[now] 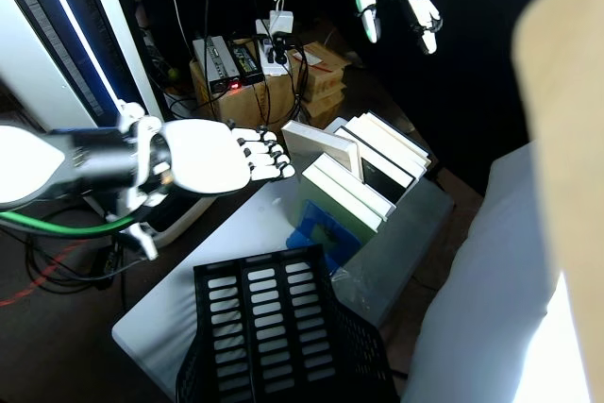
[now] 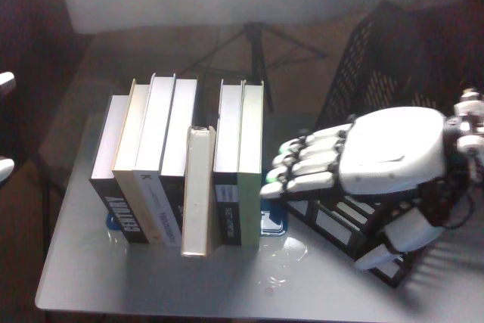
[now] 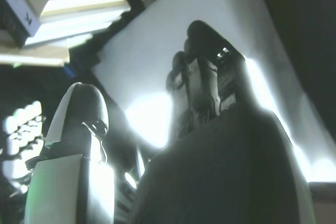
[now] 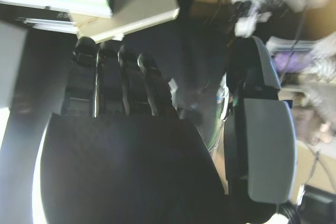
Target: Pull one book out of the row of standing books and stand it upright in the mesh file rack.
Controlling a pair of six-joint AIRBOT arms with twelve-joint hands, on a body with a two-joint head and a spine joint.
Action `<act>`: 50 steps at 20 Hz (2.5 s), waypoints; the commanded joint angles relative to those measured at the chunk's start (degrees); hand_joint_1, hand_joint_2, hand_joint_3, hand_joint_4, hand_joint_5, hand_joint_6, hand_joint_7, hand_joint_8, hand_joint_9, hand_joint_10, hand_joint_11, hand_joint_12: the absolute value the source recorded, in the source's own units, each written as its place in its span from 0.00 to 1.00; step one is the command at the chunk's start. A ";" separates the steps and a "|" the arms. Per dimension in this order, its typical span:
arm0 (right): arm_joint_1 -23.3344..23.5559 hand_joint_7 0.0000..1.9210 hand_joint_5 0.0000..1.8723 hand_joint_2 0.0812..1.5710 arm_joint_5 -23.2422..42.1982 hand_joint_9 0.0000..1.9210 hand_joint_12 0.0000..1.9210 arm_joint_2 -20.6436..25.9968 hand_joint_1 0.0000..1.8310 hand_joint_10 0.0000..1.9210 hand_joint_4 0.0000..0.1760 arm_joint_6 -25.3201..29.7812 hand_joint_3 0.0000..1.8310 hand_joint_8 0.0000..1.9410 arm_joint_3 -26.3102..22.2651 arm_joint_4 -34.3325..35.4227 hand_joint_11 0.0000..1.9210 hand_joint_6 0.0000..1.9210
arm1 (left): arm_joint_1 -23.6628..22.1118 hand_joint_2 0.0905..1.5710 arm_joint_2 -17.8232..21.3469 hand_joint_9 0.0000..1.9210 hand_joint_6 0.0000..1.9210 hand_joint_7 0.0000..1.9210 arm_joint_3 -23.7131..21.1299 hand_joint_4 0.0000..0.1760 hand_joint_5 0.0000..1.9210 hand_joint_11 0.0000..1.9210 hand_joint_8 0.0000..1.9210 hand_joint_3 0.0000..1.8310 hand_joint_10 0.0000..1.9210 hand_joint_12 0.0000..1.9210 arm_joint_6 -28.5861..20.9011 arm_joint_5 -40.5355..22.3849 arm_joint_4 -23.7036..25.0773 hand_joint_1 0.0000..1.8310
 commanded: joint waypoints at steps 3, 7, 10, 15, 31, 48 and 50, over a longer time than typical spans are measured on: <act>2.13 0.00 0.00 0.68 2.00 0.00 0.00 -2.36 0.33 0.00 0.00 1.67 0.00 0.00 1.28 -2.49 0.00 0.00 | 0.49 0.82 -0.09 0.11 0.00 0.11 0.42 0.00 0.10 0.00 0.00 0.00 0.03 0.78 -0.26 -6.74 -2.07 0.44; 3.33 0.00 0.00 0.64 0.94 0.00 0.00 -6.62 0.39 0.00 0.00 2.19 0.00 0.00 3.31 -6.86 0.00 0.00 | 1.65 0.83 -0.07 0.06 0.00 0.10 0.36 0.11 0.09 0.00 0.00 0.00 0.18 0.89 -0.46 -7.62 -3.37 0.38; 4.09 0.00 0.00 0.66 0.07 0.00 0.00 -9.31 0.35 0.00 0.00 2.19 0.00 0.00 5.07 -8.24 0.00 0.00 | 2.06 0.84 -0.09 0.00 0.00 0.11 0.27 0.08 0.09 0.00 0.00 0.00 0.26 0.87 -0.50 -8.09 -4.07 0.38; 4.92 0.00 0.00 0.62 -1.91 0.00 0.00 -12.78 0.40 0.00 0.05 2.17 0.00 0.00 7.25 -11.00 0.00 0.00 | 2.22 0.84 0.00 0.00 0.00 0.10 0.34 0.00 0.09 0.00 0.00 0.00 0.22 0.84 -0.43 -8.40 -4.97 0.41; 4.49 0.00 0.00 0.60 -8.02 0.00 0.00 -17.44 0.44 0.00 0.00 0.99 0.00 0.00 7.09 -17.89 0.00 0.00 | 4.72 0.83 0.17 0.02 0.00 0.10 -0.69 0.00 0.09 0.00 0.00 0.00 0.26 0.84 -1.03 -11.07 -8.77 0.47; 3.64 0.00 0.00 0.56 -9.64 0.00 0.00 -20.41 0.44 0.00 0.00 0.99 0.00 0.00 8.16 -17.67 0.00 0.00 | 5.16 0.84 -0.75 0.03 0.00 0.09 -0.41 0.00 0.09 0.00 0.00 0.00 0.10 0.67 -1.59 -11.44 -9.30 0.46; 3.65 0.00 0.00 0.54 -9.20 0.00 0.00 -20.59 0.43 0.00 0.00 0.94 0.00 0.00 8.05 -17.12 0.00 0.00 | 5.17 0.83 -0.74 0.02 0.00 0.08 -0.42 0.00 0.09 0.00 0.00 0.00 0.07 0.58 -1.56 -11.51 -9.30 0.47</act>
